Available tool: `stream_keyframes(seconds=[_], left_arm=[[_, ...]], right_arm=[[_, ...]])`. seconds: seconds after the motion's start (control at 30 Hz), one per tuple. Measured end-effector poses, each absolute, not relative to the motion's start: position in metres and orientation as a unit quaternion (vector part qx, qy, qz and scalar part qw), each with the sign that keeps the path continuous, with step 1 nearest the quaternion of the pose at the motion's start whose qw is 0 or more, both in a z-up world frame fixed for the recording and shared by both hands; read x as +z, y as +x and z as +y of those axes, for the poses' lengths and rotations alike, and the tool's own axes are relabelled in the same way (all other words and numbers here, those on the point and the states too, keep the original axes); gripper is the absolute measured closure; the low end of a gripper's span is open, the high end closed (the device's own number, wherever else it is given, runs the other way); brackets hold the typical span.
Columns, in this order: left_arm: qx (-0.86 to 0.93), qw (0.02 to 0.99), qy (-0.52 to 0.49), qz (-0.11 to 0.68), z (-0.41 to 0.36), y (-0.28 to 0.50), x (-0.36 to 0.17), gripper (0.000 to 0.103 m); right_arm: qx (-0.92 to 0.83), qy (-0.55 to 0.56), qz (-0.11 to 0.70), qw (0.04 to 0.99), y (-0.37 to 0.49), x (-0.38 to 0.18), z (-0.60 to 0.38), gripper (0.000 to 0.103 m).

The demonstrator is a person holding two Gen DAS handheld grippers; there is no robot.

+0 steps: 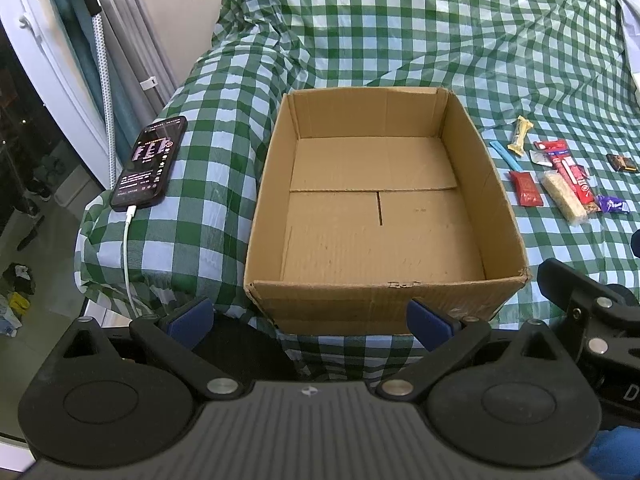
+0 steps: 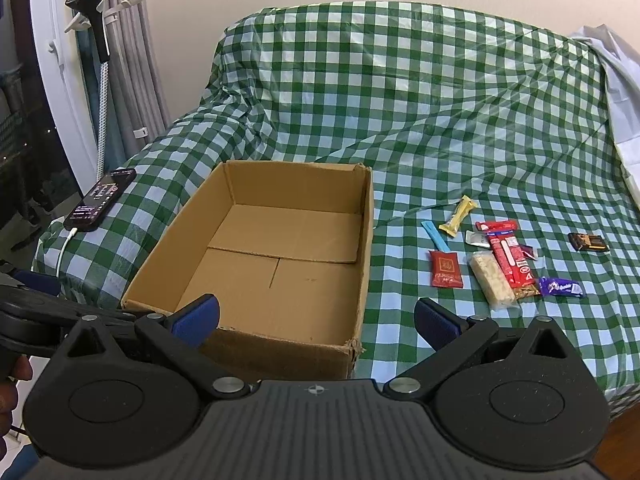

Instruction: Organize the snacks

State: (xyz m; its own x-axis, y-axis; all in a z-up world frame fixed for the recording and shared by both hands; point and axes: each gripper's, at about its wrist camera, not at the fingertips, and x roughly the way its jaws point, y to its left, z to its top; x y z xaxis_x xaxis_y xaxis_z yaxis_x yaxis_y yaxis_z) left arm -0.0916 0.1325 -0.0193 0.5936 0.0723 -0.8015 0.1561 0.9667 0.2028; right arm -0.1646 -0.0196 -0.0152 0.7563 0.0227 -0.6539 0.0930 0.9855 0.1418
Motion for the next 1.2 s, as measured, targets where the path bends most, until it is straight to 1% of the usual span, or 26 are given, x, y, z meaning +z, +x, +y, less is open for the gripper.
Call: stream_keyframes(seconds=[0.27, 0.3, 0.43, 0.53, 0.6, 0.9, 1.07, 1.2], left_arm=[[-0.026, 0.876, 0.135, 0.463, 0.123, -0.082, -0.023, 0.0], [-0.03, 0.875, 0.136, 0.464, 0.12, -0.08, -0.024, 0.0], [-0.049, 0.872, 0.139, 0.467, 0.103, -0.071, -0.023, 0.0], [-0.064, 0.868, 0.152, 0.468, 0.082, -0.063, -0.023, 0.0], [-0.078, 0.863, 0.161, 0.473, 0.064, -0.055, -0.023, 0.0], [-0.17, 0.832, 0.164, 0.503, -0.049, -0.009, -0.031, 0.0], [-0.198, 0.807, 0.163, 0.532, -0.127, 0.026, -0.058, 0.0], [-0.207, 0.791, 0.165, 0.551, -0.179, 0.053, -0.093, 0.0]], right_arm=[[-0.013, 0.086, 0.352, 0.932, -0.159, -0.026, -0.022, 0.0], [-0.011, 0.089, 0.343, 0.935, -0.159, -0.028, -0.022, 0.0], [-0.016, 0.126, 0.34, 0.932, -0.155, -0.035, -0.038, 0.0], [-0.053, 0.145, 0.341, 0.927, -0.151, -0.044, -0.063, 0.0], [-0.096, 0.141, 0.355, 0.919, -0.147, -0.051, -0.086, 0.0], [-0.246, 0.2, 0.336, 0.887, -0.159, -0.092, -0.219, 0.0], [-0.298, 0.27, 0.341, 0.85, -0.149, -0.122, -0.298, 0.0], [-0.331, 0.311, 0.347, 0.821, -0.137, -0.15, -0.346, 0.0]])
